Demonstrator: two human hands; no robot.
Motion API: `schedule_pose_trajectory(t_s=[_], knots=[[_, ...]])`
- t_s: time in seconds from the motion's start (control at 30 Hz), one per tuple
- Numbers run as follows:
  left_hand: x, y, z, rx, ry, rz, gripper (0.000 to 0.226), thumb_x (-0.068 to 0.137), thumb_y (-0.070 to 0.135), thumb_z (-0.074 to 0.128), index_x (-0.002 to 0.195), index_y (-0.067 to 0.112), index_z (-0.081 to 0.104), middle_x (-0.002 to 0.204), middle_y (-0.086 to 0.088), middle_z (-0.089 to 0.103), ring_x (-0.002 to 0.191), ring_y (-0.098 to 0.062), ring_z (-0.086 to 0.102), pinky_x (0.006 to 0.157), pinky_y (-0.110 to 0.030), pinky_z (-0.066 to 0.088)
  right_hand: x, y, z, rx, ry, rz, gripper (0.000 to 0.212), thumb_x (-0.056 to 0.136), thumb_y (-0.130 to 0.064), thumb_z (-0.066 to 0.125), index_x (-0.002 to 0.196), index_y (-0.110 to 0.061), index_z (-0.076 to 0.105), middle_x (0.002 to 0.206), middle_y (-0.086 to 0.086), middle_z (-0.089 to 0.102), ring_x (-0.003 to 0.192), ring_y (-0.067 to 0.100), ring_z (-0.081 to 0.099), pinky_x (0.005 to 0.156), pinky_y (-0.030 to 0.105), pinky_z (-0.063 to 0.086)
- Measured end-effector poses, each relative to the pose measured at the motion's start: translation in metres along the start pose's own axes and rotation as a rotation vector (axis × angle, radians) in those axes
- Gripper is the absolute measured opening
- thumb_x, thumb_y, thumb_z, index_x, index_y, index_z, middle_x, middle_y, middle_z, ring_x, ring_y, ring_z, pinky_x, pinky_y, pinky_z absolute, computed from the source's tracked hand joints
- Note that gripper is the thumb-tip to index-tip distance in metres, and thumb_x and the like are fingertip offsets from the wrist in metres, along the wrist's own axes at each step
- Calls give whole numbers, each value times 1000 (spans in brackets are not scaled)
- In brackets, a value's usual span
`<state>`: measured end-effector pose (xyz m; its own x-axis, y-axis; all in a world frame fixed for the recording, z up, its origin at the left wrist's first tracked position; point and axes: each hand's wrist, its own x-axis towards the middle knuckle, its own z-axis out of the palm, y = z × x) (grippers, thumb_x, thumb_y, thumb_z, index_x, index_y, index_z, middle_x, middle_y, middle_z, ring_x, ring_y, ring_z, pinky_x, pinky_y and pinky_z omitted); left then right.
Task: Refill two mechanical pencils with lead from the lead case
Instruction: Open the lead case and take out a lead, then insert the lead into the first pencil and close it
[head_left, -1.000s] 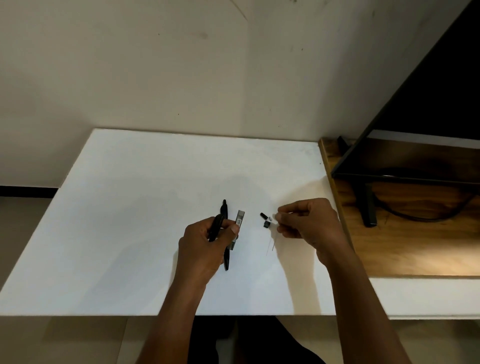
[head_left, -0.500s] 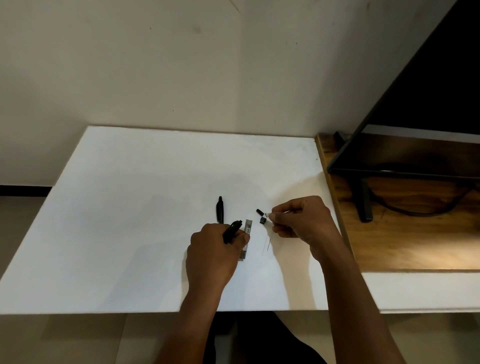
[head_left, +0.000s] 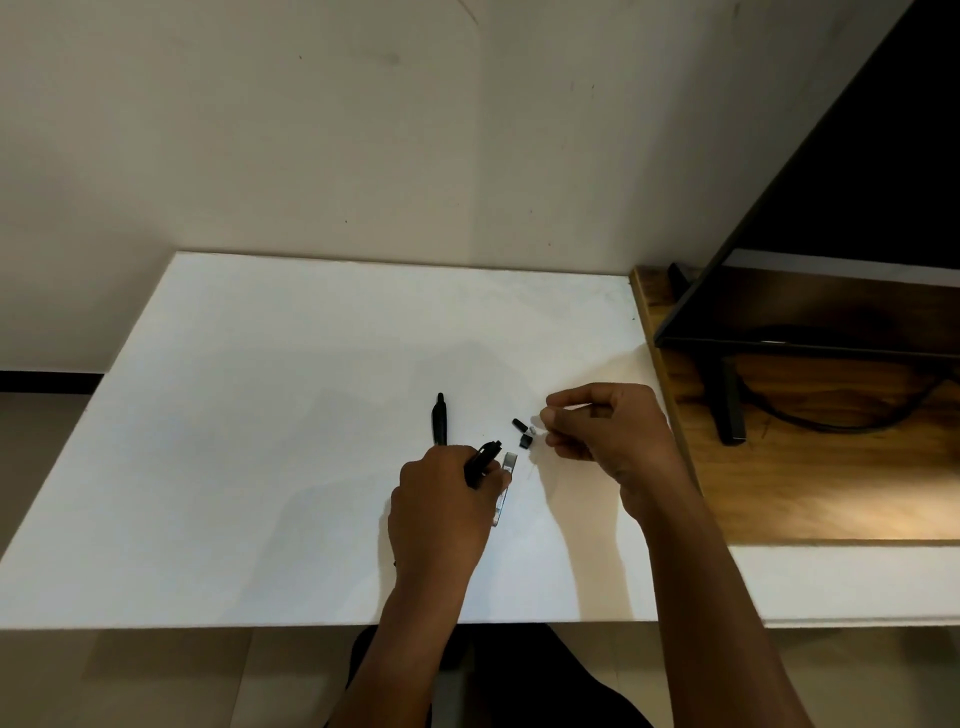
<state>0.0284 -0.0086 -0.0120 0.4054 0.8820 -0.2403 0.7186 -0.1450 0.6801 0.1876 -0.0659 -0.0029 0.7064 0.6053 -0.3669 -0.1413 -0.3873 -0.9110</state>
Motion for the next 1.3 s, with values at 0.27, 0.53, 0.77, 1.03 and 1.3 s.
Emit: schedule_pose_trajectory(t_s=[0.27,0.53,0.77,1.03,1.3], knots=[[7,-2,-9,-230,-32,63,24,93,35,59,111,22,70,88,5,73,85,-14,68,80,-27,50,-5,-15,14,274,74,-240,11,83,-6,79,90,-14,78,78,9,78,71,23,76,65,23,58],[7,-4,-13,-237,-22,144,23,97,32,56,109,21,72,87,4,76,86,-14,71,81,-29,54,-7,-14,24,212,114,-279,10,84,-7,77,93,-12,78,79,7,78,70,20,76,65,20,58],[7,-4,-14,-221,-35,151,22,96,31,58,110,24,73,89,4,77,88,-16,72,83,-34,55,-6,-13,25,233,109,-279,10,84,-5,77,92,-11,77,79,9,78,71,21,76,66,21,59],[7,-3,-15,-223,-34,157,23,95,32,58,112,24,73,90,3,77,89,-18,72,84,-37,55,-6,-11,25,220,99,-276,9,85,-7,76,93,-10,77,79,8,78,71,20,76,66,21,59],[8,-6,-13,-305,-31,133,23,95,35,59,108,23,73,82,4,76,81,-17,73,78,-46,59,-9,-10,32,170,-30,-257,12,82,-11,80,92,-8,76,76,10,78,73,24,77,67,30,61]])
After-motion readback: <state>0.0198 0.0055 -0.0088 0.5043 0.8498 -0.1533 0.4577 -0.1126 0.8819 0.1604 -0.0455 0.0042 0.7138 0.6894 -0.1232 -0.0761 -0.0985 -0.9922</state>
